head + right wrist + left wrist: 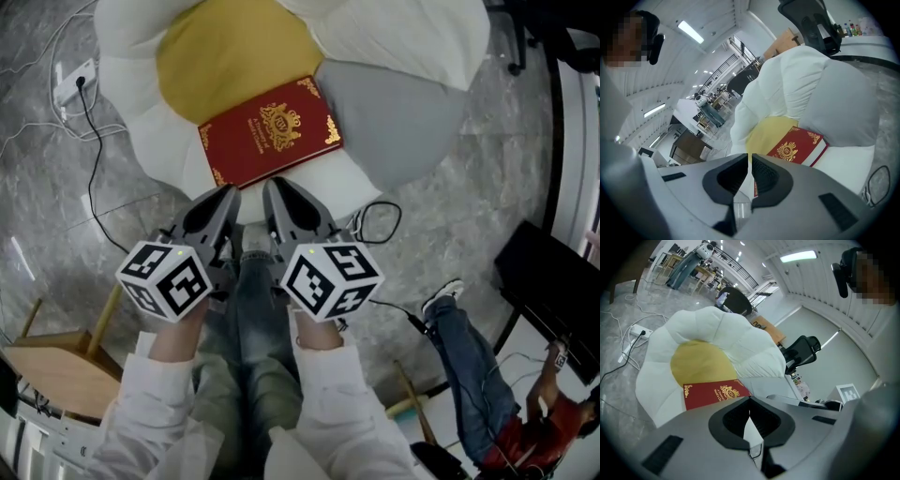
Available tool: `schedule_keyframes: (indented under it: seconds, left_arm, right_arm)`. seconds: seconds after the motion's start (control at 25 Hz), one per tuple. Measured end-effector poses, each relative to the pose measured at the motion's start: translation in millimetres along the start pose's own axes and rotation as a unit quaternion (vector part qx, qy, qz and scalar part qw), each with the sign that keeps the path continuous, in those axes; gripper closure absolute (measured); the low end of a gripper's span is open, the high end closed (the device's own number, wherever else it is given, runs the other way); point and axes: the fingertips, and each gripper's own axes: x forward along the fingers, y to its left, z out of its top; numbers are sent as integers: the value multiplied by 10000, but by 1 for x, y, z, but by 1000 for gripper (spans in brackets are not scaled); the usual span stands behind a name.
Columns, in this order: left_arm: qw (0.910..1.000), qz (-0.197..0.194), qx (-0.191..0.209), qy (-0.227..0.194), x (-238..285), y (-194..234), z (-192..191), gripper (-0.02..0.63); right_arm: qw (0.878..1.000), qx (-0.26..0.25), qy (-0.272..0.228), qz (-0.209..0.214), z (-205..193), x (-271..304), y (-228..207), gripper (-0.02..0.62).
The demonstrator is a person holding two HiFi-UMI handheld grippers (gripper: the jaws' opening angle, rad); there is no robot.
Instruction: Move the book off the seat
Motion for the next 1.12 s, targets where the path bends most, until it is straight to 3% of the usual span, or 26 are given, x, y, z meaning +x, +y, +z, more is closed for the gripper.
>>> schedule_keyframes:
  seconds: [0.48, 0.72, 0.92, 1.12]
  left_arm:
    - [9998, 59, -36, 174, 15, 41, -40, 600]
    - [9995, 112, -121, 287, 20, 53, -59, 600]
    - [9992, 137, -195, 311, 23, 60, -67, 600]
    - [9989, 150, -257, 366, 29, 69, -73, 600]
  right_arm:
    - [9991, 411, 75, -106, -46, 26, -30, 580]
    - [9951, 963, 119, -194, -66, 37, -49, 572]
    - [9853, 1701, 156, -14, -78, 48, -56, 468]
    - [9817, 1889, 130, -211, -83, 56, -72, 372]
